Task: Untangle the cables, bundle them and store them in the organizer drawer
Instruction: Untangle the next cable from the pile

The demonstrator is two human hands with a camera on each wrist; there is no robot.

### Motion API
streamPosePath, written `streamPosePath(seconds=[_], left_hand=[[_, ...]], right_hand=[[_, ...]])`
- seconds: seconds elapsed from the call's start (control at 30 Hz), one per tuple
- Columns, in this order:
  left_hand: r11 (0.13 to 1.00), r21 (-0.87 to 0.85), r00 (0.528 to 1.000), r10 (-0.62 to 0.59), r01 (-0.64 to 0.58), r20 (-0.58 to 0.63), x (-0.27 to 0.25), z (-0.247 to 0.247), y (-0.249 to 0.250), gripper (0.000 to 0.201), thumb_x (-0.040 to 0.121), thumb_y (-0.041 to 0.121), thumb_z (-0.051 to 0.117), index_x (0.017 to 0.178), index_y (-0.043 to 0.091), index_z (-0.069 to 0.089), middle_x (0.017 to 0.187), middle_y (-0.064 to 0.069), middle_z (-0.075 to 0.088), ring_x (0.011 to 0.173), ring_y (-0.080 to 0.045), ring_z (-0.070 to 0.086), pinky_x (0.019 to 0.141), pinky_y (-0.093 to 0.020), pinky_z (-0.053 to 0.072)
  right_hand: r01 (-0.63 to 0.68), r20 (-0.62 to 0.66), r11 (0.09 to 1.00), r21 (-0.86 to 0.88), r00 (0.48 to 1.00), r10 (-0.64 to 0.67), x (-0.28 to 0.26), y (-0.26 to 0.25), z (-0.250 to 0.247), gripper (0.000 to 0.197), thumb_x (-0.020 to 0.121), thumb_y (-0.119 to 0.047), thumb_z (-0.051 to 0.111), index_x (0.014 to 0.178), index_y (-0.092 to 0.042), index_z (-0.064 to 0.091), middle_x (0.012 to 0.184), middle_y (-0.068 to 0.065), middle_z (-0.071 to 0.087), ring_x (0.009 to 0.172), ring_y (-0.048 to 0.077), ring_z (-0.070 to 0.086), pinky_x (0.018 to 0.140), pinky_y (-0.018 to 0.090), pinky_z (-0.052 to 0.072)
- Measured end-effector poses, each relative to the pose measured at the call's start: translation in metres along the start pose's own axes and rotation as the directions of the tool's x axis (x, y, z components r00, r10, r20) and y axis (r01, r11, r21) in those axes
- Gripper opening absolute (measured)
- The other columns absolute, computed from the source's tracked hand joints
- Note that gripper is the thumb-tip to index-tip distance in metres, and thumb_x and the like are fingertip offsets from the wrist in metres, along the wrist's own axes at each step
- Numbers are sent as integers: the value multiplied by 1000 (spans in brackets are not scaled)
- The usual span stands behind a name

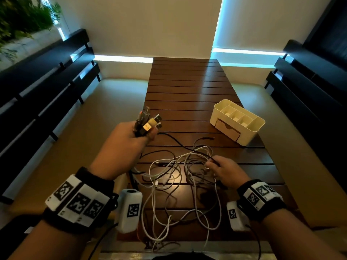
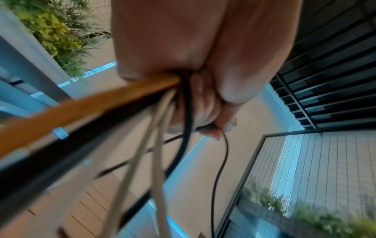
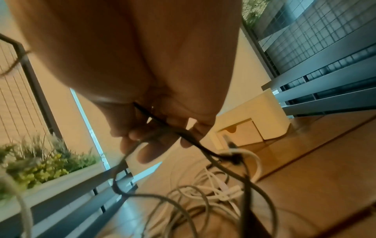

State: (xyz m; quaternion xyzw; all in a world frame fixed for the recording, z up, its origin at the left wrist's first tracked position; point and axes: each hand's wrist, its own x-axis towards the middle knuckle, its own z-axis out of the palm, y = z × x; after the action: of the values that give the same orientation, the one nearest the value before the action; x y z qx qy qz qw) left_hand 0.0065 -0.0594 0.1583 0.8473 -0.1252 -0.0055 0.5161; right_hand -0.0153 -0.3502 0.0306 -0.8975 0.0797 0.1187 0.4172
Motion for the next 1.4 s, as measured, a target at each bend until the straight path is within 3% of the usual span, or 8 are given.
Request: streamPosePath(seconds=[0.27, 0.5, 0.6, 0.73, 0.9, 1.03, 1.2, 1.4], left_hand=[[953, 256, 980, -122, 159, -154, 6, 9, -21, 30, 98, 28, 59, 71, 13, 57, 58, -4, 48, 51, -18, 36, 50, -31, 28], [995, 45, 947, 100, -90, -307, -1, 19, 0, 13, 95, 25, 61, 85, 19, 64, 65, -1, 54, 52, -9, 43, 47, -14, 35], [991, -5, 967, 131, -136, -220, -2, 22, 5, 15, 95, 24, 63, 88, 37, 62, 74, 1, 63, 56, -12, 50, 51, -12, 37], [982, -19, 980, 189, -188, 60, -6, 43, 11, 16, 94, 26, 63, 94, 42, 60, 82, 21, 63, 69, 12, 57, 62, -4, 41], [976, 58, 937, 182, -208, 298, 5, 53, 2, 14, 95, 31, 63, 84, 23, 69, 72, 4, 67, 63, -13, 57, 61, -35, 48], [984, -12, 980, 177, -177, 87, 5, 37, 3, 19, 92, 34, 63, 73, 30, 62, 54, 18, 59, 47, -2, 49, 48, -20, 36], [943, -314, 991, 78, -108, -106, 13, 1, -4, 25, 85, 45, 64, 73, 23, 61, 47, 8, 39, 38, -13, 33, 48, -32, 29], [981, -195, 1000, 10, -7, 16, 9, -4, -9, 28, 75, 55, 65, 74, 26, 65, 48, 7, 40, 43, -16, 32, 55, -40, 32]], right_hand=[[202, 38, 886, 417, 970, -239, -25, -54, -33, 20, 80, -26, 50, 82, -27, 69, 67, 0, 48, 62, 17, 42, 60, 29, 36], [186, 65, 973, 136, 978, -197, -27, -75, -28, 30, 88, -44, 46, 80, -24, 67, 84, 8, 61, 82, 28, 57, 83, 54, 48], [203, 65, 974, 102, 976, -210, -28, -79, -25, 30, 97, -36, 47, 81, -21, 67, 86, 3, 63, 84, 22, 59, 88, 53, 47], [272, 92, 962, 40, 957, -274, -31, -95, -21, 25, 101, -29, 48, 92, -20, 69, 90, 1, 68, 86, 18, 62, 87, 49, 50], [426, 3, 902, 64, 904, -427, -37, -107, -25, 17, 98, -21, 55, 93, -26, 70, 85, 2, 70, 79, 24, 63, 73, 41, 51], [399, -82, 908, 131, 917, -391, -33, -87, -30, 16, 94, -36, 59, 83, -27, 67, 79, 7, 64, 72, 28, 60, 68, 44, 51], [206, -88, 976, 72, 976, -199, -23, -50, -25, 27, 99, -39, 50, 85, -20, 64, 77, 3, 61, 70, 18, 57, 75, 49, 52], [240, -84, 967, 89, 969, -233, -24, -53, -33, 12, 97, -26, 57, 87, -28, 64, 82, -5, 64, 78, 15, 63, 76, 35, 54]])
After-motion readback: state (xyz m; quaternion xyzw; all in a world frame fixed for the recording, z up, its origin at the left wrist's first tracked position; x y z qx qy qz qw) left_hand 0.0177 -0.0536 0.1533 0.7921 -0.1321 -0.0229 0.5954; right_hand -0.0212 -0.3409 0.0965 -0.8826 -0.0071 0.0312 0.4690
